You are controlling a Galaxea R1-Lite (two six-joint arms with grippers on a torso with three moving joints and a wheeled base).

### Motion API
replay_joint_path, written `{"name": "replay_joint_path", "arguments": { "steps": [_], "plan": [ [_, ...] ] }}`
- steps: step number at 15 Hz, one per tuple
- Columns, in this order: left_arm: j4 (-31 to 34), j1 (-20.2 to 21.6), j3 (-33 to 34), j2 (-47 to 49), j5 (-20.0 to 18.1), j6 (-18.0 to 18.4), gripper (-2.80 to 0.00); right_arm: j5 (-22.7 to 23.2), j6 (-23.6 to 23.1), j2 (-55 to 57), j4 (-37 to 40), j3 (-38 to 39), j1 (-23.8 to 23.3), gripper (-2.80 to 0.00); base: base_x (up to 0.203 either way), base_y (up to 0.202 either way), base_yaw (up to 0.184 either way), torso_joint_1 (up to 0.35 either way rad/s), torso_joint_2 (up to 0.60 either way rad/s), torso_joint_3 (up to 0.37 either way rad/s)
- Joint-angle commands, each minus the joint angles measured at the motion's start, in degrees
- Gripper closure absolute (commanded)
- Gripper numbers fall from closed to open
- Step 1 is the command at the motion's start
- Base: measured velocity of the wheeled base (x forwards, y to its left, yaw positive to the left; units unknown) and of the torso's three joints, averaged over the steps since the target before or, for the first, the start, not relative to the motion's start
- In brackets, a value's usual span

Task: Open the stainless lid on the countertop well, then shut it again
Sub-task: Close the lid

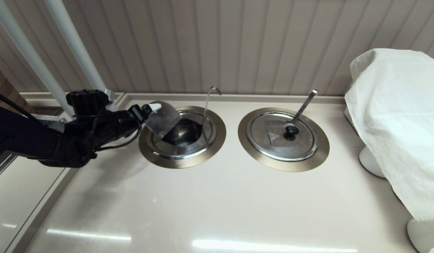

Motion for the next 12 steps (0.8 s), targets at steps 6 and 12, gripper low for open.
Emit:
{"name": "replay_joint_path", "arguments": {
  "steps": [6,12],
  "plan": [
    [-0.6,0.0,1.0,-0.3,-1.5,-0.1,-2.80,0.0,-0.1,0.0,0.0,0.0,0.0,-2.80,0.000,0.000,0.000,0.000,0.00,0.000],
    [-0.9,3.0,1.4,-1.5,-4.1,0.0,-2.80,0.0,-0.1,0.0,0.0,0.0,0.0,-2.80,0.000,0.000,0.000,0.000,0.00,0.000]
  ]
}}
